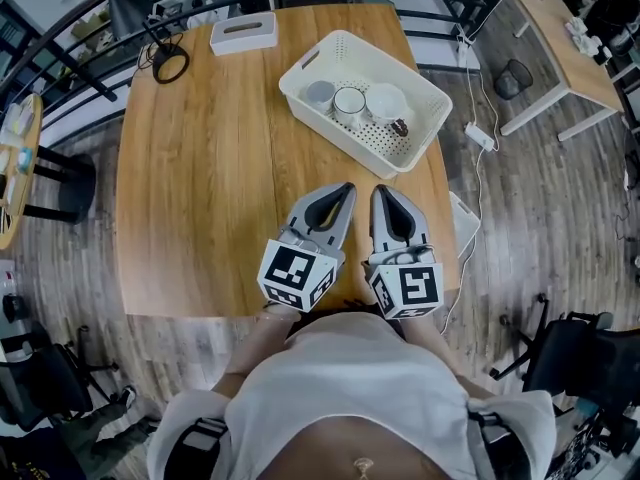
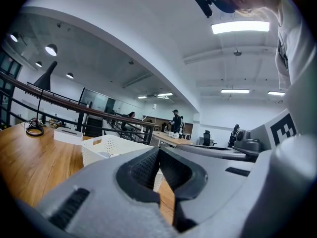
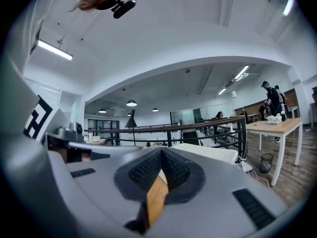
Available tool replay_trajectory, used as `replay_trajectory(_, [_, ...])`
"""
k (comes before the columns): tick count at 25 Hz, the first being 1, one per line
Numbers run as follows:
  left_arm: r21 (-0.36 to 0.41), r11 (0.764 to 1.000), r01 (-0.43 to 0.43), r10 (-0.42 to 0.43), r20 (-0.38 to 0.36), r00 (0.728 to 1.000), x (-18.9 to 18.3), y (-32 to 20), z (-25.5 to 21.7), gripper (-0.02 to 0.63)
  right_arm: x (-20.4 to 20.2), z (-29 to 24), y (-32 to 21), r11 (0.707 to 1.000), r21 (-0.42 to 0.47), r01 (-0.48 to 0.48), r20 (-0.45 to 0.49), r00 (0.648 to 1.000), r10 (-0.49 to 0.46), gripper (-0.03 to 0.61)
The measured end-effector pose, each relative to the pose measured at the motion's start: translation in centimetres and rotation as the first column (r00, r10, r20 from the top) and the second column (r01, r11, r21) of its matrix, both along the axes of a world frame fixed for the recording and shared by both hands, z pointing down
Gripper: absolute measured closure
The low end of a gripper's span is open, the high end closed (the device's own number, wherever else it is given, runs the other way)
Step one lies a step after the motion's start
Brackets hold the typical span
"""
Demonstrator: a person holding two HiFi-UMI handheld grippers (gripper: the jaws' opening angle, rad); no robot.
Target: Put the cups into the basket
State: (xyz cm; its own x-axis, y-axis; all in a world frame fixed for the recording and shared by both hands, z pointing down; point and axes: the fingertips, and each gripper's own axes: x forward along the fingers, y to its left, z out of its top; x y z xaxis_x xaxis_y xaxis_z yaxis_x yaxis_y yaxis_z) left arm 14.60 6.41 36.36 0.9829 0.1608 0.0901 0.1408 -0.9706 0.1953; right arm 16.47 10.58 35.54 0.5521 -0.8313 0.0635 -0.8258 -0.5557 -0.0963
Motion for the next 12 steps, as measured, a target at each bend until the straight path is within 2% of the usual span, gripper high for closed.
replay_trajectory(3, [0.001,1.000,0.004,-0.004,0.001,1.000,0.03,-0.09,0.03,0.606,-0.09,-0.21,-0.20,1.000,-0.006,0.012,-0.016,1.000,-0.012,0.568])
replay_trajectory(12, [-0.001,1.000,0.019,-0.019,0.005,1.000,-0.33,-0.52,0.26,0.606,0.09,0.76,-0.14,1.000,-0.021,0.013,0.027,1.000,-0.013,0.568])
